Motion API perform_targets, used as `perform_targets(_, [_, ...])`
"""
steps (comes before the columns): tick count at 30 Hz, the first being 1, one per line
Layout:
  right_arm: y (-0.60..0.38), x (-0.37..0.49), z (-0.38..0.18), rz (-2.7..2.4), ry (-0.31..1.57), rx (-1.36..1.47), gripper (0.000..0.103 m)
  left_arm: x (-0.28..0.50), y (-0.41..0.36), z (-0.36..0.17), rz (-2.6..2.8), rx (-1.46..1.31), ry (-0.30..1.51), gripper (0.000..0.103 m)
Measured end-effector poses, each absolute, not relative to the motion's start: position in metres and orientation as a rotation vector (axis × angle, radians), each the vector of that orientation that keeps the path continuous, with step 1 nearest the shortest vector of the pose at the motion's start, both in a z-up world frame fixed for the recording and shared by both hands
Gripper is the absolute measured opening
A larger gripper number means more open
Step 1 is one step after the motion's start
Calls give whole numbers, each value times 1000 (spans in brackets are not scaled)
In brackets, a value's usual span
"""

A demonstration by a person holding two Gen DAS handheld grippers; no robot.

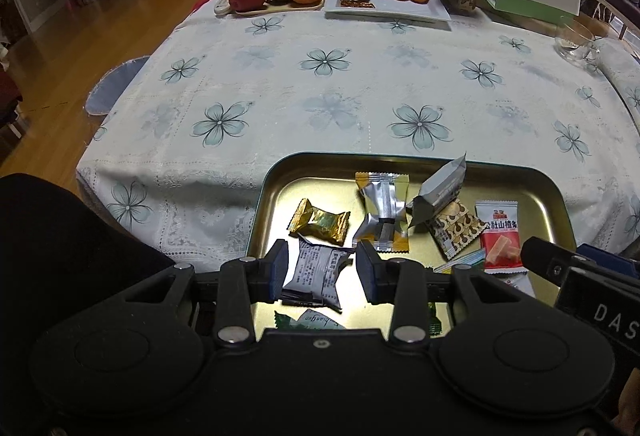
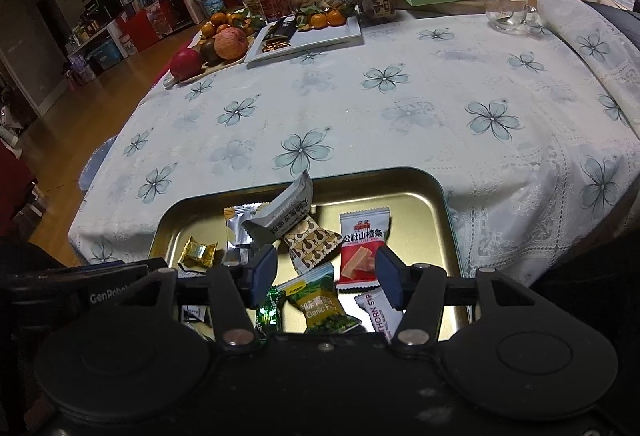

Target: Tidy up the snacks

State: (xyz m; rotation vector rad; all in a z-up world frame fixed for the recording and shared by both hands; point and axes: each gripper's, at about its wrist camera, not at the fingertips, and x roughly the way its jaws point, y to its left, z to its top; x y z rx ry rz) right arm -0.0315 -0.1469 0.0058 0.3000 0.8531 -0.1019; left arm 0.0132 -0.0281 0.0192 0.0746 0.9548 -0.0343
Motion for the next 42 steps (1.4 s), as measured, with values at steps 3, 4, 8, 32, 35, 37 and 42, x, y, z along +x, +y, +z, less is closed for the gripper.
perform_targets(3, [-139, -39, -1, -135, 873, 287, 64, 5, -21, 15, -23, 57, 939, 47])
perform_targets(4, [-135, -42, -3, -148, 876, 272, 64, 3, -19, 13, -21, 49, 935, 47])
perform_targets(8, [-128, -51, -8, -200, 879, 219, 65, -4, -11, 7, 1, 40, 922, 47])
perform_targets(32, [-124, -85, -17, -237, 861, 160, 86, -22, 2, -10, -15, 13, 945, 47])
perform_targets(35, [-128, -83, -18, -245, 873, 178, 86, -22, 1, -10, -16, 16, 944, 47])
perform_targets(37, [-130, -82, -18, -248, 881, 195, 86, -22, 1, -10, -16, 15, 945, 47])
perform_targets(42, [-136, -82, -19, -261, 887, 224, 86, -23, -2, -9, -25, 32, 940, 47])
